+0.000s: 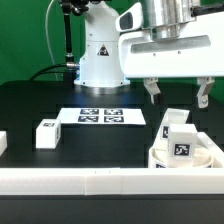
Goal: Assemble stool
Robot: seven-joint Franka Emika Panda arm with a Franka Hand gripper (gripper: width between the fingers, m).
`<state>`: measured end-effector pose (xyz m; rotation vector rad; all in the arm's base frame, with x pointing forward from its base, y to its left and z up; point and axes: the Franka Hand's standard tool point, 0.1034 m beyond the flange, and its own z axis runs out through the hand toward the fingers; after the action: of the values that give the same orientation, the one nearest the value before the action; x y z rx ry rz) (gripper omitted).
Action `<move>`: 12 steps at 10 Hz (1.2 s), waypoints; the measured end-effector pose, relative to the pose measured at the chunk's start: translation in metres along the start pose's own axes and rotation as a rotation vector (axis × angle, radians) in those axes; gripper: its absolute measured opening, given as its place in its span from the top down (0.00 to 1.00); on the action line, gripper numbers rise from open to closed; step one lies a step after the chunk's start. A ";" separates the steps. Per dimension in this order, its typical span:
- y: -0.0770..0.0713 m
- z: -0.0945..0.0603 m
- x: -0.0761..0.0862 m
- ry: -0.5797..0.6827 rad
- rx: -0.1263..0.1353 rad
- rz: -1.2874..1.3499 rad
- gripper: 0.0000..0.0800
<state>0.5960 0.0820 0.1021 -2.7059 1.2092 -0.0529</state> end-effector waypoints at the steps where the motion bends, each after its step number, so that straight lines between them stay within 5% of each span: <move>1: 0.000 0.000 0.000 0.001 -0.001 -0.094 0.19; 3: 0.001 0.000 0.000 0.000 -0.002 -0.239 0.19; 5: -0.002 0.003 -0.003 -0.002 -0.041 -0.475 0.19; 12: -0.003 0.003 0.000 -0.007 -0.051 -1.077 0.19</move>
Offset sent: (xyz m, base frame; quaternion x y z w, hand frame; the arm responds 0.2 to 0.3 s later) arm 0.0033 0.0063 -0.0043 -0.0597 -0.0084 -0.2506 0.9662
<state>0.5980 0.0844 0.0993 -3.0245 -0.3579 -0.1458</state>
